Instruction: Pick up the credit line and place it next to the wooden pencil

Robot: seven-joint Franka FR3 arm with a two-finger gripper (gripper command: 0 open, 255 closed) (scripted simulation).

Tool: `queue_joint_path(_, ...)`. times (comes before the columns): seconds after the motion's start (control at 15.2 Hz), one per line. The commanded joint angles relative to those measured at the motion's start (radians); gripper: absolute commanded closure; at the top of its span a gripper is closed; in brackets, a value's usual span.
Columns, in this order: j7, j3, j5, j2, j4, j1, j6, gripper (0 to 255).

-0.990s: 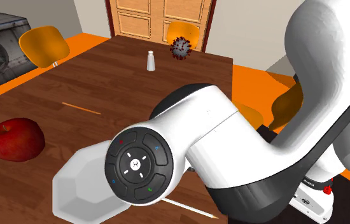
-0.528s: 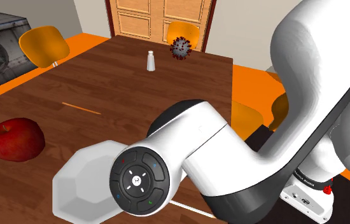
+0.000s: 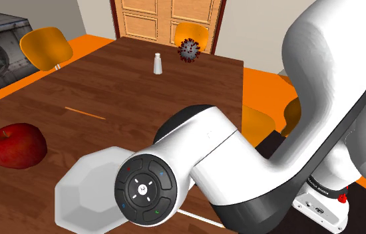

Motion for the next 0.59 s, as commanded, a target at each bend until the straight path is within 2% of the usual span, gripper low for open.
queue_joint_path(0.0, 0.0, 0.0, 0.0, 0.0, 0.0, 0.0, 0.0, 0)
queue_joint_path(0.2, 0.0, 0.0, 0.0, 0.0, 0.0, 0.0, 0.0, 0)
queue_joint_path(0.46, -0.02, 0.022, 0.035, -0.004, 0.104, 0.046, -0.107, 0)
queue_joint_path(0.53, -0.02, 0.022, 0.035, -0.004, 0.104, 0.046, -0.107, 0)
